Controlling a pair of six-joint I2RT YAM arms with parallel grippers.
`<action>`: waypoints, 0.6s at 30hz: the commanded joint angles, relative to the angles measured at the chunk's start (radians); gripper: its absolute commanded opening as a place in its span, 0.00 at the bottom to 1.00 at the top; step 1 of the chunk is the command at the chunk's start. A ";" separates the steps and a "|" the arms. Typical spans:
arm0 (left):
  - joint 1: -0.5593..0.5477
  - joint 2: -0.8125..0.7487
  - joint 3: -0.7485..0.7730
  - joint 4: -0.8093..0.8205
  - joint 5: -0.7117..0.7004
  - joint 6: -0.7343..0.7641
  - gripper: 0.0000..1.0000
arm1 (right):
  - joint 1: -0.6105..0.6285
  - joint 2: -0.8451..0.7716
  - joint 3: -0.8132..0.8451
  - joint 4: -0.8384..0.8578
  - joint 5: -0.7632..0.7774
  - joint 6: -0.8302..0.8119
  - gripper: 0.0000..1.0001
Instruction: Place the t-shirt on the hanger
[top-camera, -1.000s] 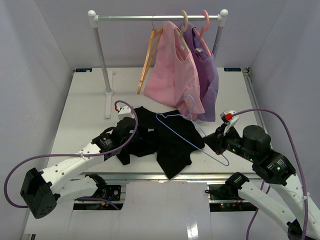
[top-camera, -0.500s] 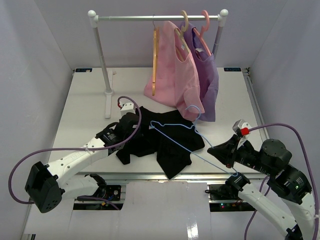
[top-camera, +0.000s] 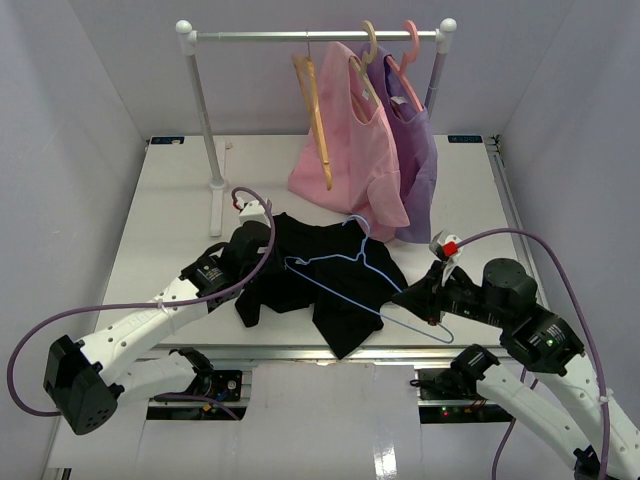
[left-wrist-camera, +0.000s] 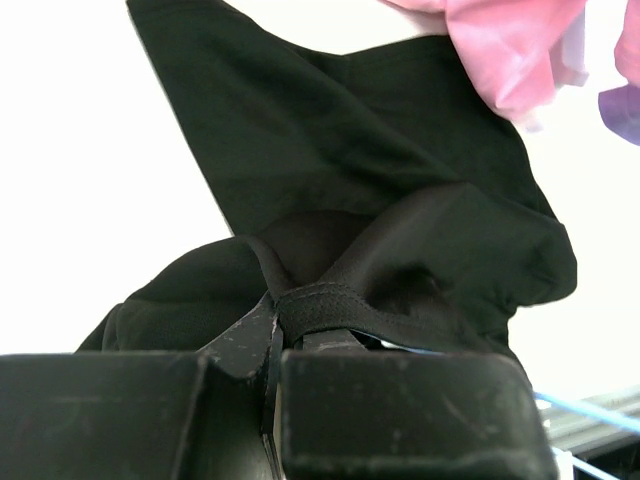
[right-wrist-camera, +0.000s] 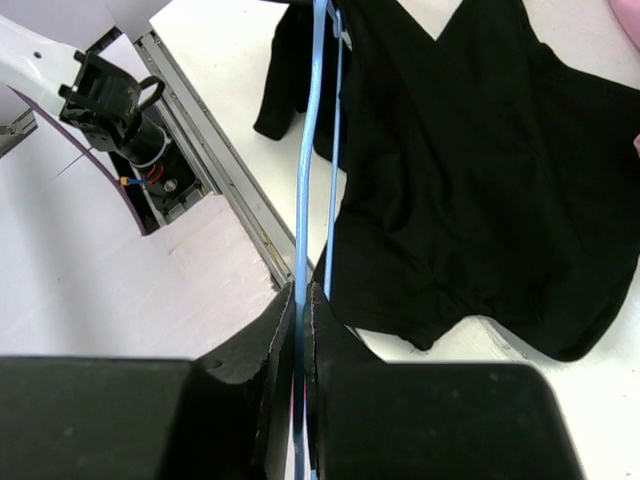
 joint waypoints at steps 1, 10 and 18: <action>0.006 -0.027 0.041 -0.005 0.081 0.029 0.00 | 0.000 0.036 -0.020 0.157 -0.007 0.018 0.08; 0.005 -0.036 0.109 0.009 0.222 0.119 0.00 | 0.003 0.181 -0.072 0.371 -0.140 0.024 0.08; 0.005 -0.051 0.285 -0.015 0.460 0.206 0.00 | 0.025 0.272 -0.116 0.584 -0.161 0.076 0.08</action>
